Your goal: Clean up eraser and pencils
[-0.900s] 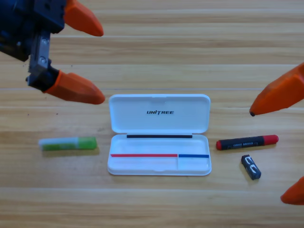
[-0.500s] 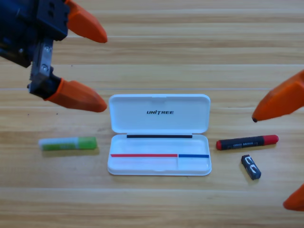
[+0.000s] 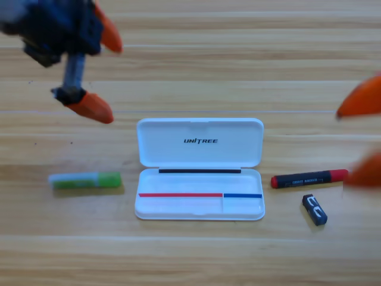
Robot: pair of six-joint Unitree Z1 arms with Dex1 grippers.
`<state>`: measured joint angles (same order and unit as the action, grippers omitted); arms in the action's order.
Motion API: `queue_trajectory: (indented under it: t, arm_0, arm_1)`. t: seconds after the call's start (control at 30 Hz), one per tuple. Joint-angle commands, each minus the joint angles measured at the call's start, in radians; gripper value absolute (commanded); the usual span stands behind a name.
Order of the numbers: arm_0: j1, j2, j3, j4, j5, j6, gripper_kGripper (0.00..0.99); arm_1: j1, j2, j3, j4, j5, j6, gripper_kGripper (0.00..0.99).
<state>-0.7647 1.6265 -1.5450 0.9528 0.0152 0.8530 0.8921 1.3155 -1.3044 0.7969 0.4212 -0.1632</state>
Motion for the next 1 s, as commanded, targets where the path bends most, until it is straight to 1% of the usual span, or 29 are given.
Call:
queue_trajectory:
  t: [0.03, 0.1, 0.13, 0.17, 0.27, 0.3, 0.33, 0.47, 0.57, 0.87, 1.0]
  arm_0:
    - [0.193, 0.227, 0.04, 0.004, 0.02, 0.069, 0.985]
    - [0.211, 0.274, 0.051, 0.003, 0.028, 0.069, 0.985]
    - [0.217, 0.294, 0.057, 0.003, 0.029, 0.069, 0.985]
    - [0.226, 0.309, 0.065, 0.001, 0.029, 0.069, 0.985]
    - [0.239, 0.343, 0.094, -0.017, 0.029, 0.064, 0.985]
    - [0.24, 0.348, 0.111, -0.031, 0.029, 0.063, 0.985]
    - [0.24, 0.349, 0.129, -0.046, 0.029, 0.061, 0.985]
    - [0.242, 0.354, 0.203, -0.115, 0.029, 0.058, 0.983]
    - [0.242, 0.355, 0.266, -0.18, 0.029, 0.058, 0.983]
    - [0.249, 0.368, 0.368, -0.281, 0.026, 0.069, 0.982]
    - [0.252, 0.369, 0.408, -0.325, 0.026, 0.07, 0.983]
  arm_1:
    - [-0.236, 0.119, -0.009, 0.056, -0.117, 0.019, 0.983]
    - [-0.245, 0.168, -0.004, 0.064, -0.254, 0.068, 0.979]
    - [-0.245, 0.202, -0.003, 0.073, -0.306, 0.088, 0.977]
    - [-0.242, 0.24, -0.001, 0.085, -0.328, 0.097, 0.977]
    - [-0.242, 0.341, 0.02, 0.094, -0.329, 0.114, 0.966]
    - [-0.237, 0.369, 0.027, 0.094, -0.343, 0.122, 0.956]
    - [-0.229, 0.395, 0.028, 0.094, -0.366, 0.131, 0.951]
    - [-0.209, 0.472, 0.036, 0.093, -0.387, 0.162, 0.948]
    - [-0.202, 0.525, 0.024, 0.093, -0.395, 0.208, 0.928]
    - [-0.16, 0.633, 0.008, 0.093, -0.387, 0.292, 0.922]
    - [-0.142, 0.676, -0.013, 0.088, -0.387, 0.307, 0.896]
